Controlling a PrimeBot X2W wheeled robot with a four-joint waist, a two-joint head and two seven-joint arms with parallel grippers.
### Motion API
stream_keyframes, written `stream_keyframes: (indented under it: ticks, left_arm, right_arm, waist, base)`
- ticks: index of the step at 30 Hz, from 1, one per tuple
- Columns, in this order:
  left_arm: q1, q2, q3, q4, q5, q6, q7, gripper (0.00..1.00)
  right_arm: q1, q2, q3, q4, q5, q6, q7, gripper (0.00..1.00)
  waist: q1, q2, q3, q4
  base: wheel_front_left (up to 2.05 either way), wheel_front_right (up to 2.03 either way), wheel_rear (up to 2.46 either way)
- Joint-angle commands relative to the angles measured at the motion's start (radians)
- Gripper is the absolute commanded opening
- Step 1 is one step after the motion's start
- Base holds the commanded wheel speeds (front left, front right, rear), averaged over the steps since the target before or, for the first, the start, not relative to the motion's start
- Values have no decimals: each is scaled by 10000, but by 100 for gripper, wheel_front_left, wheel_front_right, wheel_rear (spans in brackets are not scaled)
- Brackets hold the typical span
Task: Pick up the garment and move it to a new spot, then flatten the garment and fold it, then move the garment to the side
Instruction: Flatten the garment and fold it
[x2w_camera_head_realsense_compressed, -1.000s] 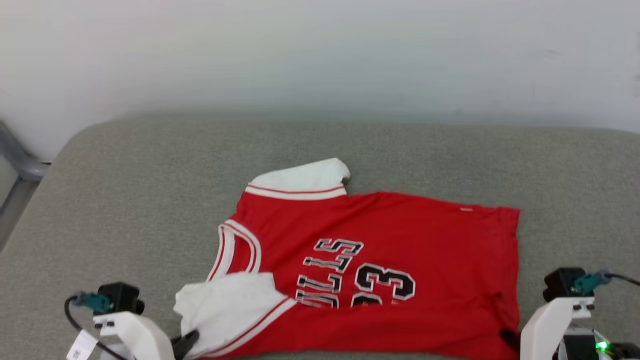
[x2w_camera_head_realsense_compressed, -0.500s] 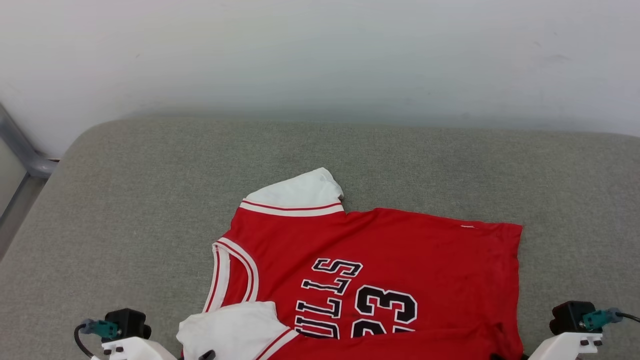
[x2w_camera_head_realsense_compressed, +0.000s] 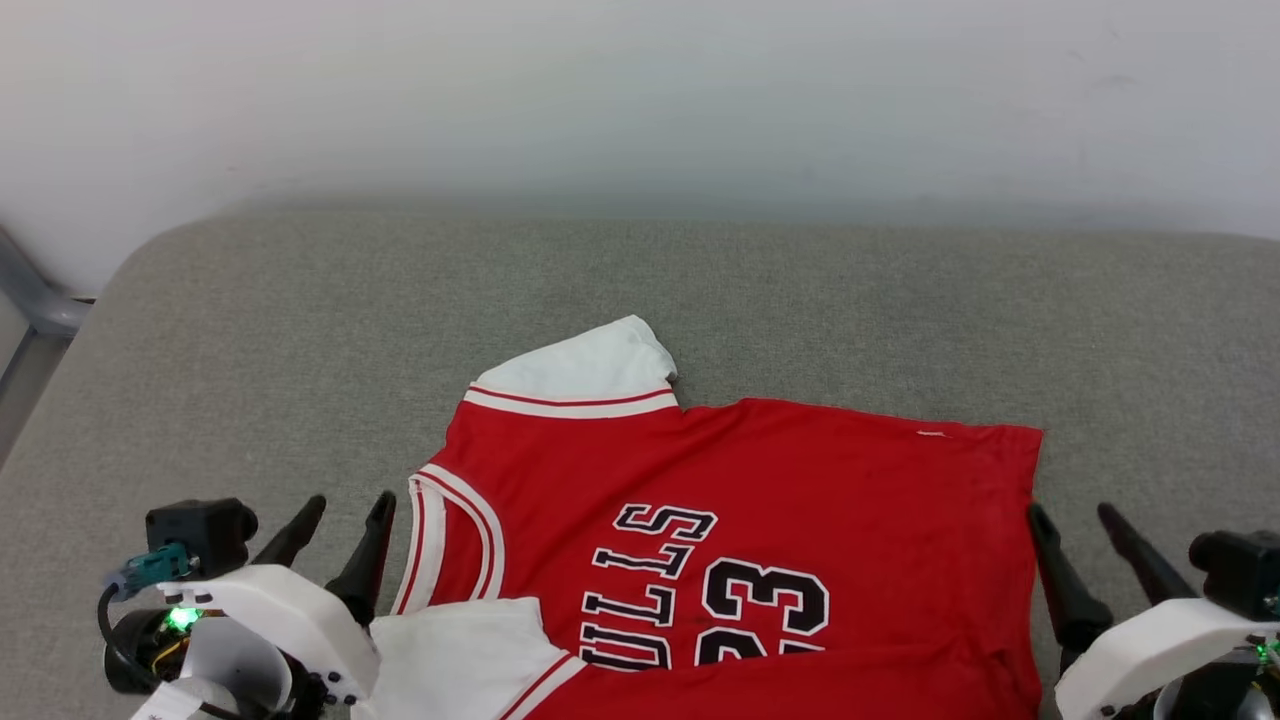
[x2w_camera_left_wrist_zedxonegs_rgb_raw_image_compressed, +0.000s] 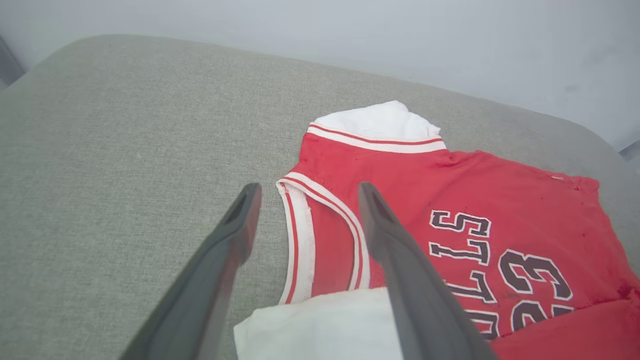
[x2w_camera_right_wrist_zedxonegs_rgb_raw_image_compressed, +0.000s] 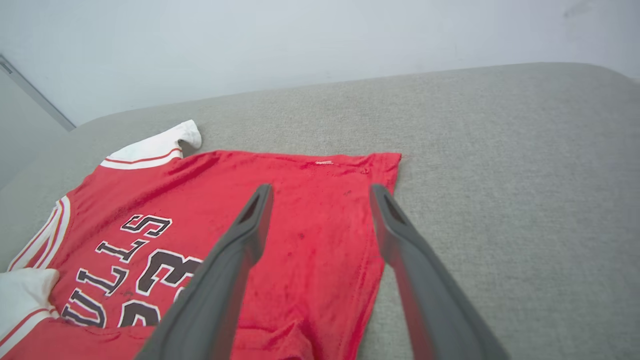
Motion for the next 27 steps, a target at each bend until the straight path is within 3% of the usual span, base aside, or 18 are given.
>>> stream_keyframes:
  ticks: [1, 10, 16, 22, 27]
  left_arm:
    - [-228, -144, -1, 35, 178, -41, -332, 100]
    - [-1816, -455, 266, 414, 1011, -418, -1860, 100]
    - [-3373, -606, 349, 1117, 1189, -984, -2103, 100]
    - [-5132, -452, 167, 2041, 990, -1994, -1313, 100]
    - [-6477, -266, -156, 3008, 363, -2777, 404, 100]
  right_arm:
    - [-230, 66, -58, -89, -192, -4, -363, 100]
    - [-1260, 350, -204, -974, -986, -4, -1295, 100]
    - [-1922, 487, -227, -1332, -1293, -4, -1338, 100]
    - [-2291, 546, -9, -1271, -1360, -4, -1374, 100]
    - [-2483, 554, 255, -1026, -1144, -4, -1606, 100]
  waist:
    - [0, 0, 169, -69]
    - [0, 0, 1685, -550]
    - [0, 0, 2693, -1012]
    - [0, 0, 3297, -1615]
    - [0, 0, 3623, -2109]
  base:
    - [0, 0, 0]
    - [0, 0, 0]
    - [0, 0, 0]
    - [0, 0, 0]
    - [0, 0, 0]
